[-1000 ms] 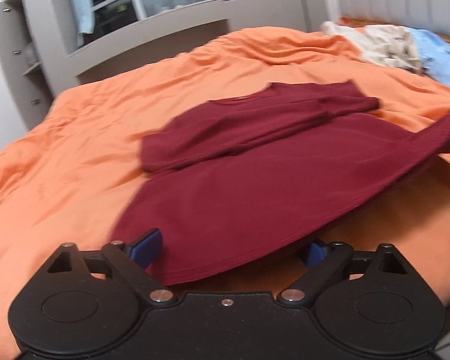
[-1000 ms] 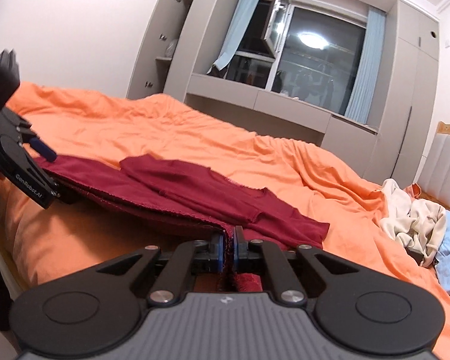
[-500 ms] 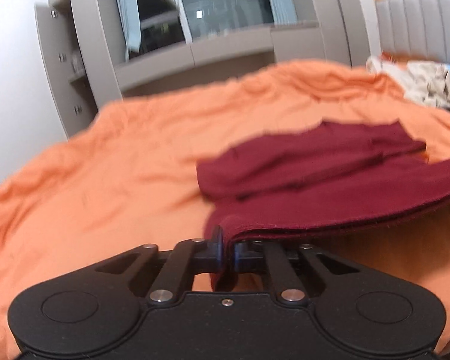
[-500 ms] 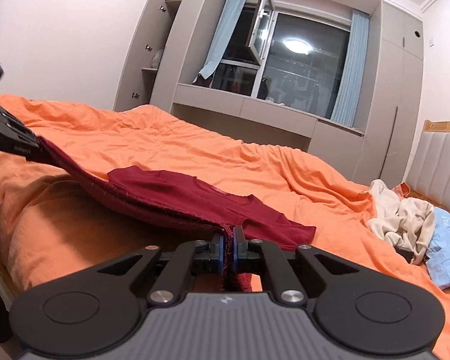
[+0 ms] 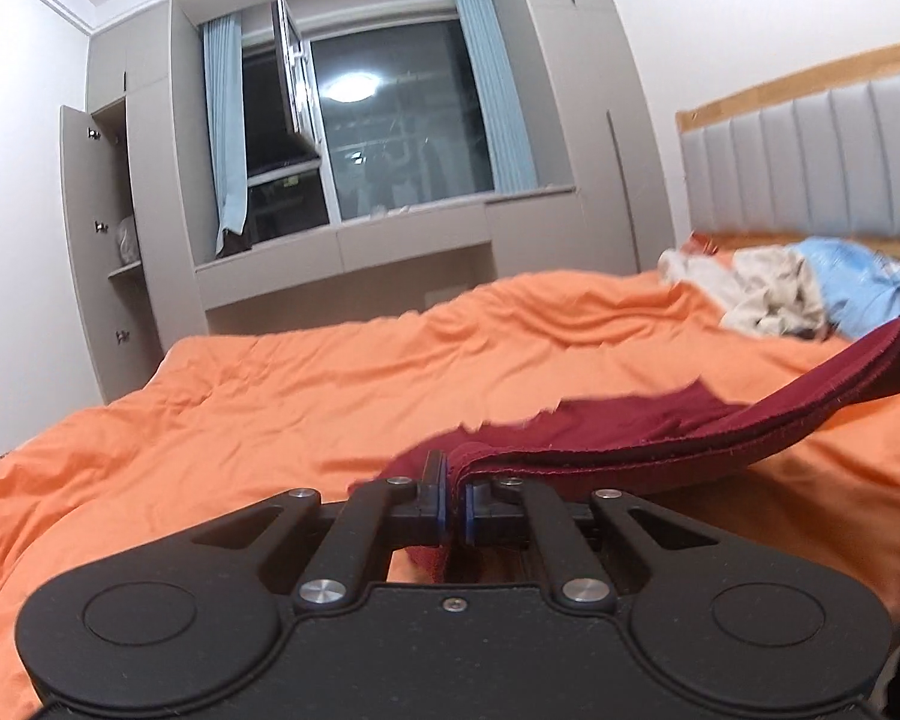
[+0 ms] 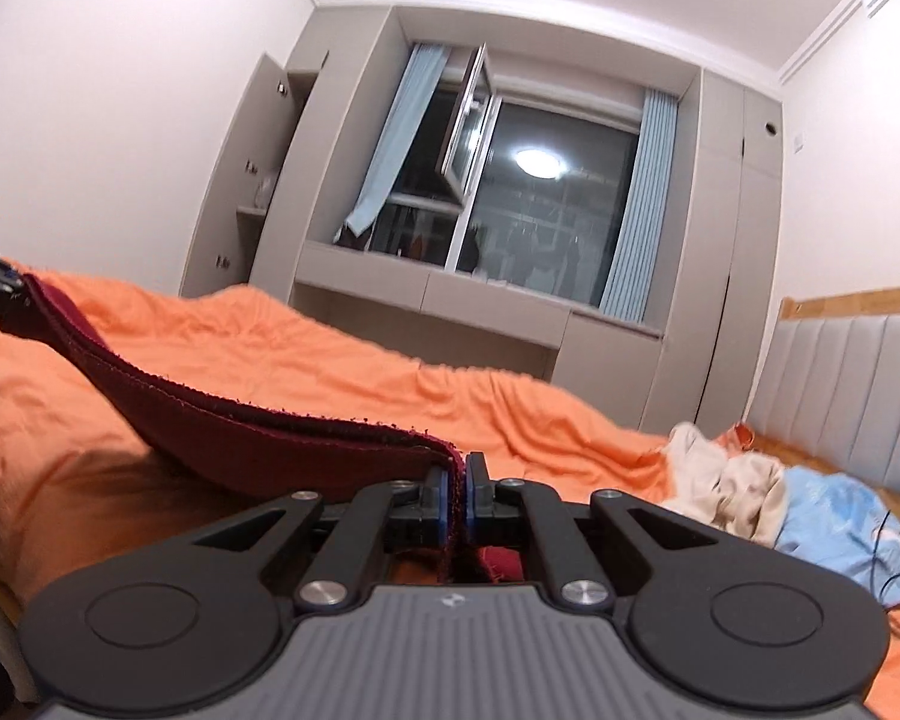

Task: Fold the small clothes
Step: 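Grasp the hem edge with the left gripper while the right gripper folds it over the collar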

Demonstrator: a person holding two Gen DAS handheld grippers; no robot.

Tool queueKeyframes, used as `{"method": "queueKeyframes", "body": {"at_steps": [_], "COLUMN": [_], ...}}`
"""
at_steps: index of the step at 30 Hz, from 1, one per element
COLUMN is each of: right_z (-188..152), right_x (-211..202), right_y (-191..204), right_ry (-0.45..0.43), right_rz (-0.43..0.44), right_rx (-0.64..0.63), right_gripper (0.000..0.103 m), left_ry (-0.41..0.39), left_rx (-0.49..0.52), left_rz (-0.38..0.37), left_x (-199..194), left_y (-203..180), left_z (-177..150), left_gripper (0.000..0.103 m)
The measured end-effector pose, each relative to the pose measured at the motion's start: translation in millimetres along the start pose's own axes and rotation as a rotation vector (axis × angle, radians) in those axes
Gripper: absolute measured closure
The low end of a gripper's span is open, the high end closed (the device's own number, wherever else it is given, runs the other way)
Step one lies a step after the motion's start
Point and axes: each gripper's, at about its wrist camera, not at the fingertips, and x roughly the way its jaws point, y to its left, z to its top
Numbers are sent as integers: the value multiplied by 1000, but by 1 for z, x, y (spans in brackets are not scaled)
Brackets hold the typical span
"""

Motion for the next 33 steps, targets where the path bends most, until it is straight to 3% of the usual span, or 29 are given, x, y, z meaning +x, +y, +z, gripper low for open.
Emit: {"method": "queueKeyframes", "body": {"at_steps": [4, 8, 16, 23, 33], "right_z": [14, 16, 18, 25, 11], "right_x": [-22, -17, 32, 124, 266], "right_y": [-11, -14, -19, -29, -22], "right_ry": [-5, -2, -20, -10, 61], "right_rz": [24, 17, 2, 5, 35], "right_rx": [27, 13, -10, -63, -126], "right_gripper": [97, 97, 97, 97, 97], "left_ry": [-25, -17, -33, -35, 93], "left_rx": [-17, -29, -67, -82, -109], "left_rz": [-33, -60, -67, -20, 44], "left_x": [-31, -44, -10, 70, 207], "left_y": [-4, -6, 1, 13, 34], "left_z": [11, 13, 24, 51, 56], "left_gripper": [98, 98, 98, 98, 98]}}
